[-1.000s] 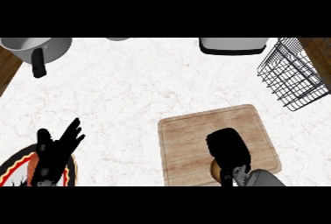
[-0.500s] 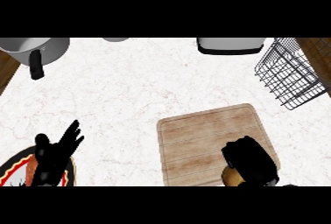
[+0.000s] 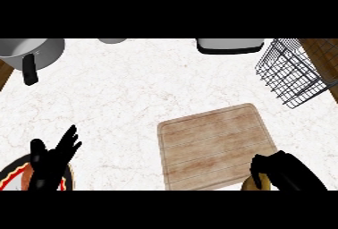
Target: Pick the pear from the cutting board and place it in the basket
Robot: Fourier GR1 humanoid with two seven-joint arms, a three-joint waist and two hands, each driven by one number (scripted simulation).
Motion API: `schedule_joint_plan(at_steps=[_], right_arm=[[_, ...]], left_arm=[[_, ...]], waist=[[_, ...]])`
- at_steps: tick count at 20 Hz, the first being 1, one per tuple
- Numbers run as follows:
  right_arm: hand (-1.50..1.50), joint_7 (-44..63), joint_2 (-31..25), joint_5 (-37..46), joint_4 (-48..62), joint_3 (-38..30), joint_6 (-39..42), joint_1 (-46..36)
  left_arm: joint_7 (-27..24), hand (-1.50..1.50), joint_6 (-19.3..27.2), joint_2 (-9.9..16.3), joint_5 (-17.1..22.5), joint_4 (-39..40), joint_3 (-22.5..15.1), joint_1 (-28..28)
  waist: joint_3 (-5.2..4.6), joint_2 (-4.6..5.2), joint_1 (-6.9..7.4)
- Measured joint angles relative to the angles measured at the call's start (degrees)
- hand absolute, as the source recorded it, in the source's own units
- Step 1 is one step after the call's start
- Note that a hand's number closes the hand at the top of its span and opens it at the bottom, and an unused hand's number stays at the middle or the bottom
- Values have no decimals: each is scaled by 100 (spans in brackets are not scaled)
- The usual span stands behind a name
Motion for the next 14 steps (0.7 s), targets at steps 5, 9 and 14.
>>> schedule_joint_plan(at_steps=[5,9,14], right_arm=[[150,-288,332,-1850,-836,-1001,-36,231],[150,25,199,-3214,-1454,-2095,227,201],[150,753,-368,-4696,-1445,-3731,596,-230]], left_arm=[[-60,0,-51,23,69,-67,65,98],[-135,0,-73,11,35,2,55,63],[-52,0,-136,25,53,-23,44,-8]], waist=[[-11,-8,-58],[-21,-5,-27],[-36,8,68]])
